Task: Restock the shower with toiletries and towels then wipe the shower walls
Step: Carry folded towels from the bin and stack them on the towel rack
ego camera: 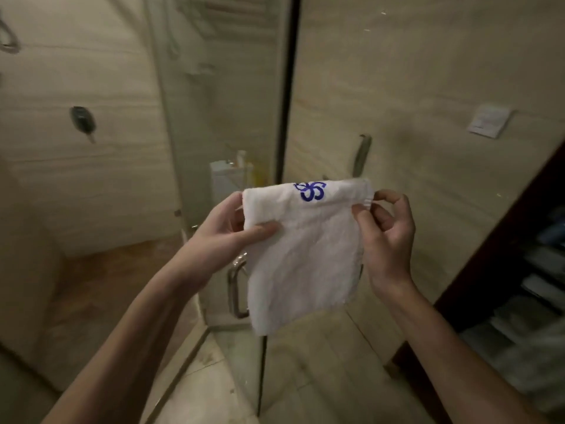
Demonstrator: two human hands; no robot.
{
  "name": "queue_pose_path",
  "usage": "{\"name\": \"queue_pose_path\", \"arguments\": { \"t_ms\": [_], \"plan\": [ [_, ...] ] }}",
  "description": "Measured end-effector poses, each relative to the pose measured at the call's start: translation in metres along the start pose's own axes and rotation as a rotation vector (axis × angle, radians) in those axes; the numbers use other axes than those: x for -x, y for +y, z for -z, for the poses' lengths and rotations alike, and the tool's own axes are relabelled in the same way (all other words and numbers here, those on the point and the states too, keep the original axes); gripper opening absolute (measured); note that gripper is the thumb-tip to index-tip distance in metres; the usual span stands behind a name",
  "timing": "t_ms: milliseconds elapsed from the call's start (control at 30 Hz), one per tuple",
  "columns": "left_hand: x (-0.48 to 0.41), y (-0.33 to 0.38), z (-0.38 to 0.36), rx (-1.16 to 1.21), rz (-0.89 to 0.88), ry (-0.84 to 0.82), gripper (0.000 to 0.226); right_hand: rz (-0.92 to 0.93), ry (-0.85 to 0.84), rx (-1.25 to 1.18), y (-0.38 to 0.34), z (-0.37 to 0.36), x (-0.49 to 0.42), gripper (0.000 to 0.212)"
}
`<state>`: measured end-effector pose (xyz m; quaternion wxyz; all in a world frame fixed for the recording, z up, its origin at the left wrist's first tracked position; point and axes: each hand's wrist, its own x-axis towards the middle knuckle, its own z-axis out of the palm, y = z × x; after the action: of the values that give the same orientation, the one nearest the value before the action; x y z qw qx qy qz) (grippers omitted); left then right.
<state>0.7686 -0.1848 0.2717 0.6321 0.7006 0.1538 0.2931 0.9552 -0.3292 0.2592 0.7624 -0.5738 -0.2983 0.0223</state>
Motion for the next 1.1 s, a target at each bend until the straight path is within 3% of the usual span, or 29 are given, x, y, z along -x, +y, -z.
{"name": "queue_pose_path", "arguments": {
  "t_ms": [100,333,700,867,1100],
  "plan": [
    [-0.034,-0.018,-0.035,0.011,0.013,-0.087,0.041,-0.035,0.086,0.07,0.013,0.037,-0.024,0.022],
    [-0.109,-0.062,-0.113,0.093,0.138,-0.094,0.023,-0.079,0.259,0.233,0.034,0.106,-0.061,0.024],
    [-0.219,-0.104,-0.206,0.205,0.186,-0.079,0.024,-0.142,0.327,0.263,0.085,0.178,-0.157,0.027],
    [-0.287,-0.117,-0.237,0.166,0.173,-0.031,0.027,-0.168,0.227,0.193,0.123,0.202,-0.24,0.031],
    [-0.36,-0.126,-0.239,0.082,0.138,0.202,0.021,-0.175,-0.057,0.164,0.163,0.189,-0.345,0.022]
  ]
}}
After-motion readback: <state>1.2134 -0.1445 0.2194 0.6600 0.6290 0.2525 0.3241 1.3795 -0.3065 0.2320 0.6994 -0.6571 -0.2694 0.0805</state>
